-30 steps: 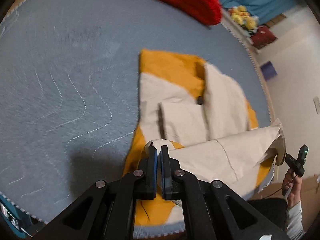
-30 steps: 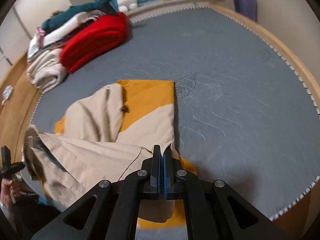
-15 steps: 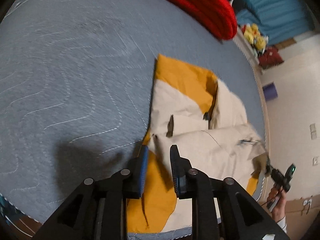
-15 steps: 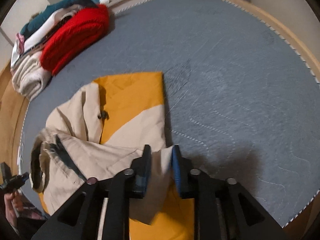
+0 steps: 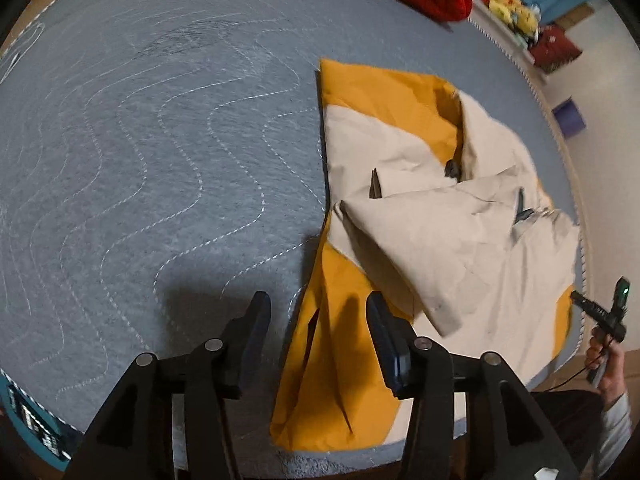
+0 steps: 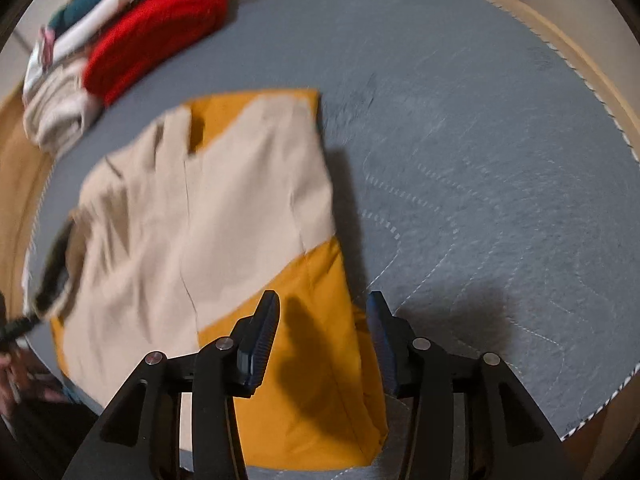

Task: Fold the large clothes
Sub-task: 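Press the folded hem edge flat with the left tool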

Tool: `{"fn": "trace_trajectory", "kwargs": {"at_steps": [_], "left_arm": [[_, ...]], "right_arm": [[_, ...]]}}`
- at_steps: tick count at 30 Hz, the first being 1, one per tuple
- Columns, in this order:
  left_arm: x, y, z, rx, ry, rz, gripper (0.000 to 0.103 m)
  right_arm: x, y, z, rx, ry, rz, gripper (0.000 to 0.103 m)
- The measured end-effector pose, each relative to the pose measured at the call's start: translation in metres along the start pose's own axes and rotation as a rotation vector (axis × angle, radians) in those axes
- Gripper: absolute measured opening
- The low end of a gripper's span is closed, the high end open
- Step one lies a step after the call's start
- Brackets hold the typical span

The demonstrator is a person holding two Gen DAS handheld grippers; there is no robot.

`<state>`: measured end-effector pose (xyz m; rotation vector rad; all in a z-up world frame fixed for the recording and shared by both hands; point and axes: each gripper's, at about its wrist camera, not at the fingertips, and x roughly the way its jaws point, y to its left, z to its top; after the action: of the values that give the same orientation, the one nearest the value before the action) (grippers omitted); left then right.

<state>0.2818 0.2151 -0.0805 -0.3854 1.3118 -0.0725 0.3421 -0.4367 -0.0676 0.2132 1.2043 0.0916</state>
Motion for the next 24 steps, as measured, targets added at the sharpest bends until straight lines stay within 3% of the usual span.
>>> {"fn": "trace_trajectory", "kwargs": {"at_steps": [8,17,18,19,20,21,22,24], "left_arm": [[0.032,-0.021,0.024,0.097,0.032,0.098,0.055],[0.028,-0.025,0.052,0.066,-0.059,0.022,0.053],[0.026,-0.026,0.052,0.070,-0.068,0.010,0.048],[0.024,-0.027,0.053,0.077,-0.078,-0.001,0.042],[0.021,-0.028,0.054,0.085,-0.091,-0.006,0.028],[0.018,-0.028,0.056,0.096,-0.105,-0.012,0.008],[0.016,-0.028,0.056,0.107,-0.114,-0.022,0.004],[0.007,-0.032,0.059,0.122,-0.169,-0.009,0.002]], "right_arm": [[0.035,0.002,0.012,0.010,0.069,-0.038,0.047],[0.044,0.004,0.033,0.048,0.042,-0.008,0.045],[0.044,0.005,0.034,0.050,0.037,-0.007,0.042],[0.043,0.005,0.037,0.050,0.024,-0.013,0.030],[0.039,0.003,0.037,0.050,0.009,-0.019,0.018],[0.036,0.003,0.039,0.054,-0.007,-0.019,0.015],[0.030,0.003,0.041,0.061,-0.027,-0.011,0.008],[0.016,0.002,0.045,0.073,-0.095,0.007,0.005]]}}
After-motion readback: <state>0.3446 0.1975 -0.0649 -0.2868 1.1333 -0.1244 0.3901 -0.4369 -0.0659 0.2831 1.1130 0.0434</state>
